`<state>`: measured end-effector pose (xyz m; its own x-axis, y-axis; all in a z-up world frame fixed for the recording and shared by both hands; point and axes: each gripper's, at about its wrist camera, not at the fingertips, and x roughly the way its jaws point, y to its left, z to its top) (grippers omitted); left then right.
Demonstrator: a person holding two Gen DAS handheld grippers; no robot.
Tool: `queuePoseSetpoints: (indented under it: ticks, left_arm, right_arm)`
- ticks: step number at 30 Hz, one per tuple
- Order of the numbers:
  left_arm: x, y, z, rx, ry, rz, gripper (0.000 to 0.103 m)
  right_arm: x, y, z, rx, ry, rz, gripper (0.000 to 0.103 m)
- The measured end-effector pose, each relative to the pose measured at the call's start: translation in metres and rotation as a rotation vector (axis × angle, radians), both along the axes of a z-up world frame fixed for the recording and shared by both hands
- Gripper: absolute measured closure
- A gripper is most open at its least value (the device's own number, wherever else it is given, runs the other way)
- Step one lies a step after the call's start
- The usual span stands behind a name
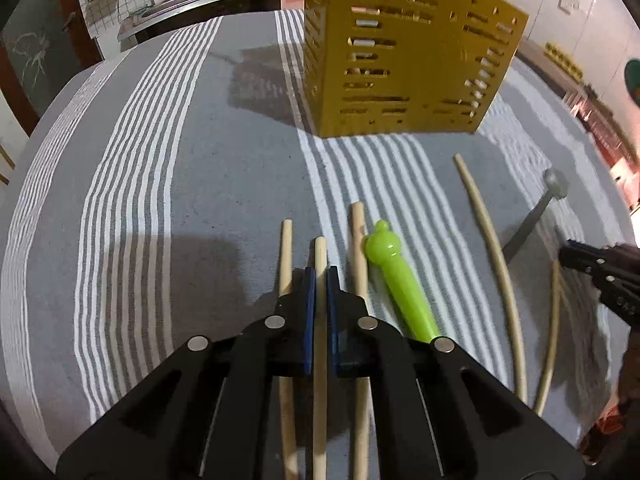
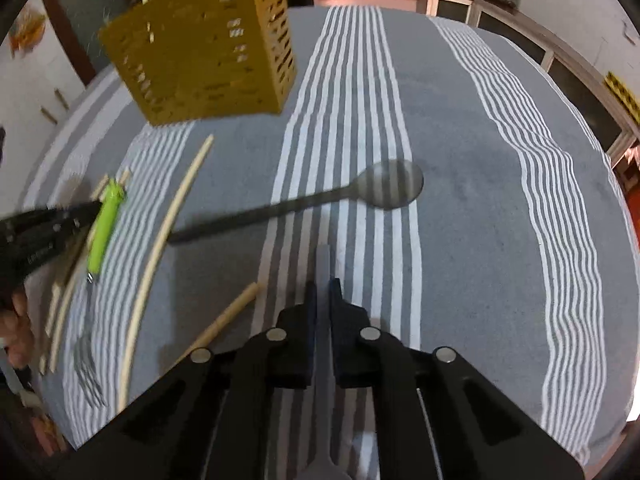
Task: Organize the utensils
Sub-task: 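Close the right gripper on the light-blue spatula handle, then carry the chopstick with the left gripper while the right gripper carries the spatula toward the caddy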
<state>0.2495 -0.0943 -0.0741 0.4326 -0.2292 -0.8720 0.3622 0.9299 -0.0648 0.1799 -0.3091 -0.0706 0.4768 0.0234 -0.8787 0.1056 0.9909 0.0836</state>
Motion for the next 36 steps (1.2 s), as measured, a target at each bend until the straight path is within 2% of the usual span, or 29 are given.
queuePoseSetpoints:
  ticks: [3, 10, 13, 16, 20, 24, 32, 36]
  left_arm:
    - [-0.009, 0.001, 0.016, -0.051, -0.057, -0.010, 0.099]
    - [-0.026, 0.012, 0.062, -0.139, -0.182, 0.017, 0.099]
    - [-0.034, 0.017, 0.076, -0.189, -0.219, 0.025, 0.098]
    - [-0.042, 0.021, 0.087, -0.225, -0.249, 0.031, 0.098]
    - [-0.049, 0.027, 0.099, -0.272, -0.285, 0.037, 0.098]
    - [-0.051, 0.031, 0.105, -0.286, -0.308, 0.048, 0.098]
    - [-0.057, 0.032, 0.114, -0.270, -0.345, 0.034, 0.098]
    - [-0.063, 0.032, 0.132, -0.265, -0.408, 0.025, 0.098]
  right_arm:
    - [-0.006, -0.001, 0.013, 0.029, -0.054, 0.005, 0.096]
    - [-0.022, 0.002, 0.058, 0.099, -0.259, 0.058, 0.096]
    - [-0.032, -0.001, 0.078, 0.111, -0.368, 0.063, 0.096]
    - [-0.038, -0.004, 0.087, 0.125, -0.426, 0.069, 0.096]
    - [-0.040, -0.008, 0.092, 0.126, -0.467, 0.070, 0.096]
    - [-0.044, -0.005, 0.102, 0.115, -0.497, 0.074, 0.096]
    - [-0.053, -0.010, 0.117, 0.099, -0.543, 0.076, 0.096]
    - [-0.055, -0.011, 0.129, 0.080, -0.583, 0.076, 0.096]
